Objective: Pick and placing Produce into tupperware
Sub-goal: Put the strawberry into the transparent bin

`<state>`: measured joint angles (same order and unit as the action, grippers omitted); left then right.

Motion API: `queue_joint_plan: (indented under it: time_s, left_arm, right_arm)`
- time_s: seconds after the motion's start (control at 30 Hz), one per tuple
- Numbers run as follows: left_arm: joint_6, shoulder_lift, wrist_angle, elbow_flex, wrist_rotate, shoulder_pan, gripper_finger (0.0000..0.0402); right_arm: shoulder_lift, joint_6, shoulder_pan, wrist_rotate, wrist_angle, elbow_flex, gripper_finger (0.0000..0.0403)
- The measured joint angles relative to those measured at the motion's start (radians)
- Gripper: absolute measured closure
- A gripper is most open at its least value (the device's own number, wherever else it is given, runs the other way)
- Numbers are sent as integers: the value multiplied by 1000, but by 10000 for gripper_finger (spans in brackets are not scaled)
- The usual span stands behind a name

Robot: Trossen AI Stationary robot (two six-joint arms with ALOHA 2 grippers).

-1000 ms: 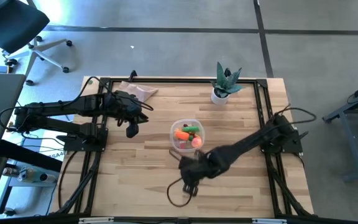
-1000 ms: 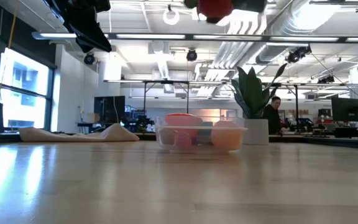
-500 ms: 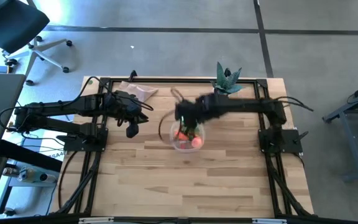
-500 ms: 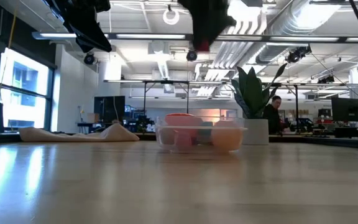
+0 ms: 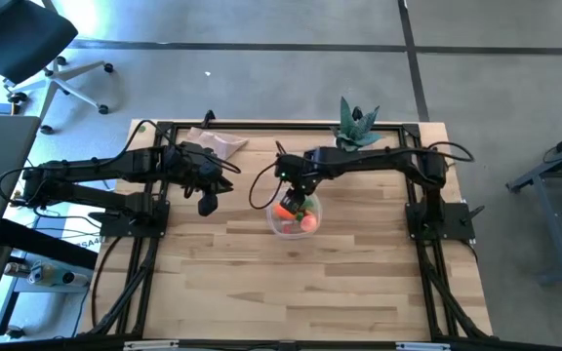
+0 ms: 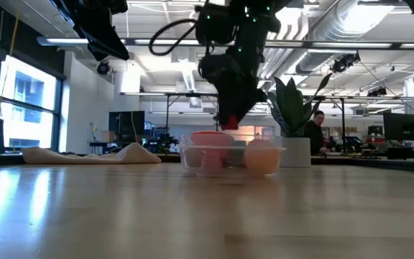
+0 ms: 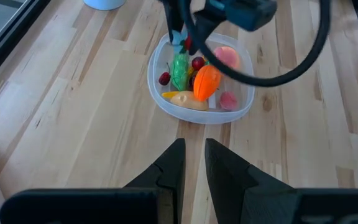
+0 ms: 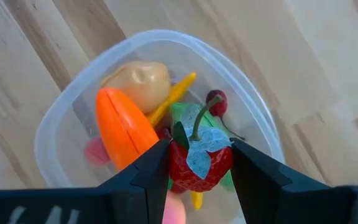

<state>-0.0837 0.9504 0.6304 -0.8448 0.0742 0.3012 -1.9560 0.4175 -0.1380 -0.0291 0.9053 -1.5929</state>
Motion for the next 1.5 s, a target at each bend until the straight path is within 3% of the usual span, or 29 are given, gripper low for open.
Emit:
queue_joint_plan:
  time_s: [0.33, 0.7, 1.03, 1.23, 1.5]
  left_arm:
    - [0, 0, 0, 0, 0, 0, 350]
    - [0, 0, 0, 0, 0, 0, 350]
    - [0, 0, 0, 0, 0, 0, 350]
    - [0, 0, 0, 0, 0, 0, 350]
    - [0, 1, 0, 0, 0, 0, 350]
  right_arm:
    - [0, 3, 0, -32, -120, 134, 261]
    - [0, 20, 0, -6, -140, 136, 260]
    - [0, 9, 0, 11, -140, 136, 219]
    - [0, -7, 0, 9, -140, 136, 215]
    - [89, -7, 0, 4, -97, 136, 215]
